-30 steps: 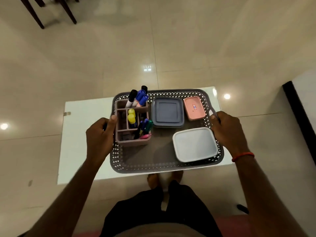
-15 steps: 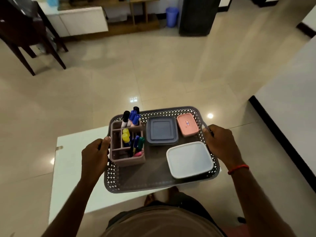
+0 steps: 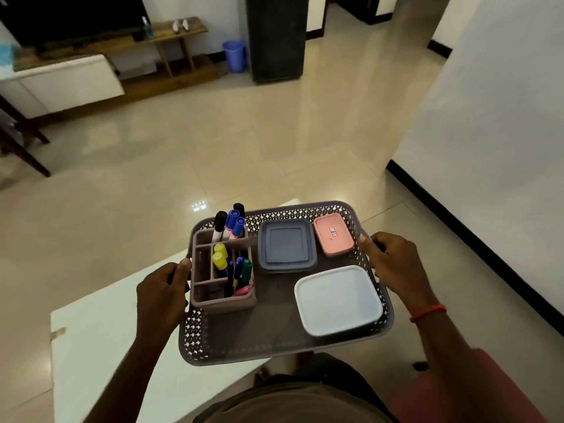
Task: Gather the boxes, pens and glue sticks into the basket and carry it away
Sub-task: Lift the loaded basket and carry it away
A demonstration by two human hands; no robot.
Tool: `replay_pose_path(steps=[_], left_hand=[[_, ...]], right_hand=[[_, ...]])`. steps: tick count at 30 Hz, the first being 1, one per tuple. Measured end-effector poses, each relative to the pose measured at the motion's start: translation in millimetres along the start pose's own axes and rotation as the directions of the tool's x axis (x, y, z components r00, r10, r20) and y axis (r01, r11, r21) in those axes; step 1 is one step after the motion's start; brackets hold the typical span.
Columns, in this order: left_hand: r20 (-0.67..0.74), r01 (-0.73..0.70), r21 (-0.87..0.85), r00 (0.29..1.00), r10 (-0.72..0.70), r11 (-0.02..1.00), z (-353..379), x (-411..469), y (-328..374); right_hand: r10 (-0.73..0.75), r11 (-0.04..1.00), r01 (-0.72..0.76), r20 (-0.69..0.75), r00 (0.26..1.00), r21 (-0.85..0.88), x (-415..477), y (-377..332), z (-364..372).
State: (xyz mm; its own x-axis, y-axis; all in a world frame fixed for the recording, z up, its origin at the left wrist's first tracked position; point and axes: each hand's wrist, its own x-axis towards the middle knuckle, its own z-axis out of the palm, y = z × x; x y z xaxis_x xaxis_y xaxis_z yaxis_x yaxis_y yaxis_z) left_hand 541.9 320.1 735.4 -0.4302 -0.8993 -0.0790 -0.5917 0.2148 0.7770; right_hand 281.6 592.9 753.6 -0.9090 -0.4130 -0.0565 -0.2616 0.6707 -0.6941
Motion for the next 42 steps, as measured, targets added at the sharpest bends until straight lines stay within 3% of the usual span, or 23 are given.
replay_pose_path(steps=[12, 17, 35, 42], left_hand=[[0.173, -0.160, -0.016, 0.972, 0.160, 0.987, 89, -8, 74], [0.220, -0.287, 0.034, 0.936, 0.273, 0.957, 138, -22, 108], [0.296, -0.396, 0.039, 0.882, 0.367, 0.918, 257, -43, 204], [0.280, -0.406, 0.022, 0.880, 0.384, 0.914, 314, -19, 236]], right_hand=[[0.244, 0.962, -0.226, -0.114, 0.963, 0.151, -21, 70, -88], [0.311, 0.949, -0.296, -0.158, 0.937, 0.111, -18, 111, -123], [0.322, 0.947, -0.309, -0.289, 0.901, 0.093, 6, 208, -201], [0.246, 0.957, -0.283, -0.336, 0.909, -0.064, 55, 238, -219]])
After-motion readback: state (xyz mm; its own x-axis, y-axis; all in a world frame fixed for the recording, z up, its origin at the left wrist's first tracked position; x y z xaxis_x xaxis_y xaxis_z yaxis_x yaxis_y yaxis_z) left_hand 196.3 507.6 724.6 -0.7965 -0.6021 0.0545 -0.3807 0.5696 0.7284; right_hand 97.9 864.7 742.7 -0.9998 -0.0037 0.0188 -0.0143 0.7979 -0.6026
